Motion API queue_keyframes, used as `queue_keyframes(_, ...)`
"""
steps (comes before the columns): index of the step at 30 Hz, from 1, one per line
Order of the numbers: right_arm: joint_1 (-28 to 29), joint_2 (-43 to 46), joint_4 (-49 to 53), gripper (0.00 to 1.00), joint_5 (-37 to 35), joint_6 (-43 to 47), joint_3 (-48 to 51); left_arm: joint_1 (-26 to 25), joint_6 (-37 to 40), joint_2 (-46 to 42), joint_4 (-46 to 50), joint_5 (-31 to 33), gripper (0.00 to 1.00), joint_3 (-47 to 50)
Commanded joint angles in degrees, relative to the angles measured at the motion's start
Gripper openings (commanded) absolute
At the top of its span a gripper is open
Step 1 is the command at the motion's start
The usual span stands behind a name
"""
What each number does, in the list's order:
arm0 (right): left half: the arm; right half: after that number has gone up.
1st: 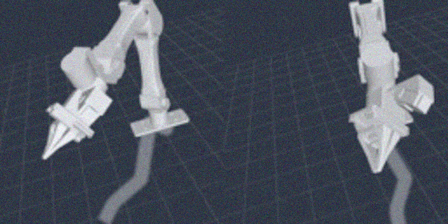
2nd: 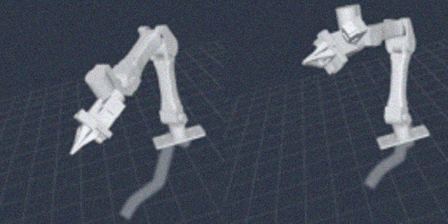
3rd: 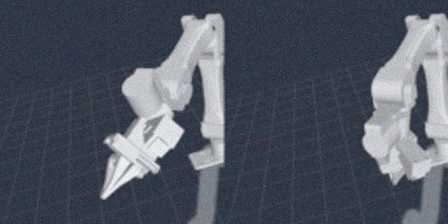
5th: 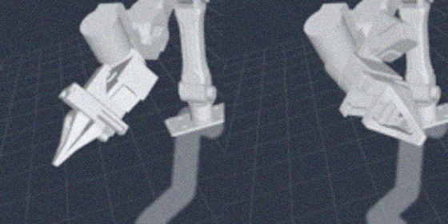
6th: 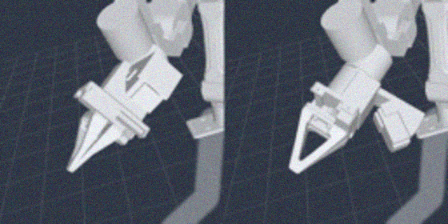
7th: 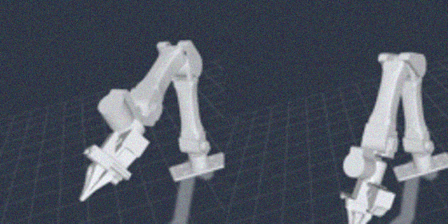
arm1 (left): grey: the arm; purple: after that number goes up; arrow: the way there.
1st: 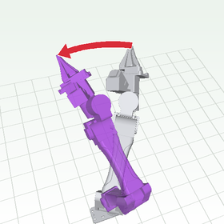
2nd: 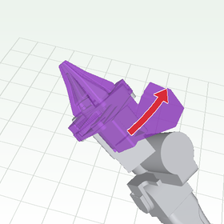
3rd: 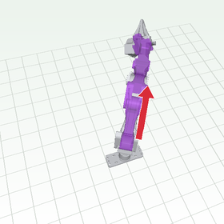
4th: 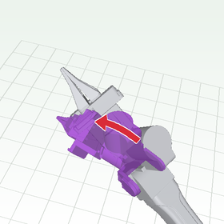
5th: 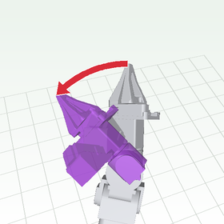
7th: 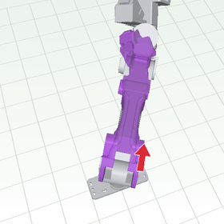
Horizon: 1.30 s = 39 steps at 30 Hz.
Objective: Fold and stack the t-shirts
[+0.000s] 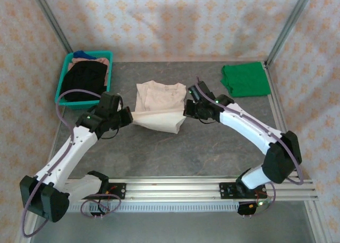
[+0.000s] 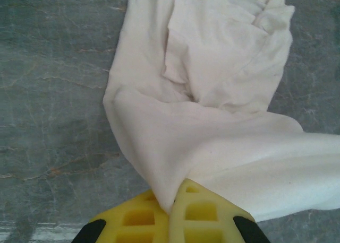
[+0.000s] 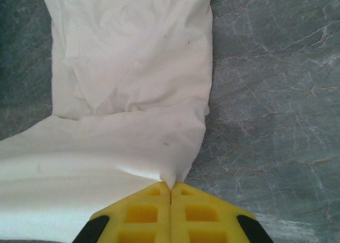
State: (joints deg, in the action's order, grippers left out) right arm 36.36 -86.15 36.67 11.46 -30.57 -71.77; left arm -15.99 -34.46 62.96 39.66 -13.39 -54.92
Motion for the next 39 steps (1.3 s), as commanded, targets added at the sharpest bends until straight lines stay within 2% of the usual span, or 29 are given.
queue_keyframes(1, -2.6, -4.4, 0.3, 0.0, -0.7, 1.2, -5.3, 2.8, 1.2, 5.7, -0.8, 4.3, 0.0, -4.8)
queue_keyframes(8, -9.1, -17.7, 2.4, 0.0, 2.2, 2.4, -17.1, 5.4, 3.5, 24.2, -0.6, 5.0, 0.0, -20.8)
queue_keyframes(14, -13.3, -29.3, 4.4, 0.0, 3.9, 4.1, -28.5, 7.3, 5.5, 38.7, 0.9, 3.0, 0.0, -34.5)
queue_keyframes(17, -14.6, -35.1, 5.7, 0.0, 6.2, 4.9, -34.9, 7.4, 5.9, 45.3, 2.4, 3.2, 0.0, -42.4)
queue_keyframes(22, -15.3, -43.6, 8.6, 0.01, 5.3, 6.7, -45.5, 8.1, 6.7, 57.4, 7.0, 4.1, 0.0, -55.5)
queue_keyframes(24, -15.8, -47.4, 10.2, 0.01, 5.9, 7.4, -50.9, 8.7, 6.5, 61.5, 8.6, 3.1, 0.03, -60.6)
queue_keyframes(25, -16.3, -49.5, 12.3, 0.02, 5.1, 7.8, -54.3, 8.9, 6.4, 63.3, 8.6, 2.5, 0.09, -62.5)
queue_keyframes(27, -16.8, -52.3, 13.7, 0.05, 3.7, 8.4, -58.7, 9.2, 6.6, 66.3, 8.9, 1.5, 0.28, -66.6)
queue_keyframes(29, -17.4, -54.4, 14.7, 0.1, 3.1, 9.1, -62.4, 9.4, 7.4, 69.6, 11.2, 0.6, 0.33, -72.1)
queue_keyframes(30, -17.6, -55.1, 15.6, 0.12, 2.6, 9.5, -64.0, 9.6, 7.6, 70.7, 12.4, 0.8, 0.4, -74.4)
queue_keyframes(32, -18.0, -56.5, 18.6, 0.27, 0.5, 10.3, -68.6, 9.9, 8.5, 72.0, 14.8, 1.0, 0.54, -78.2)
queue_keyframes(34, -18.0, -56.2, 20.8, 0.47, -1.1, 10.9, -71.3, 10.1, 9.7, 71.2, 15.7, 1.8, 0.73, -78.6)
queue_keyframes(36, -17.3, -53.3, 20.2, 0.49, -1.5, 11.1, -68.5, 10.1, 10.6, 69.0, 16.1, 3.1, 0.85, -76.2)
queue_keyframes(39, -14.0, -44.7, 10.1, 0.44, 1.6, 10.8, -51.9, 9.6, 11.1, 62.6, 9.7, 0.9, 0.86, -64.3)
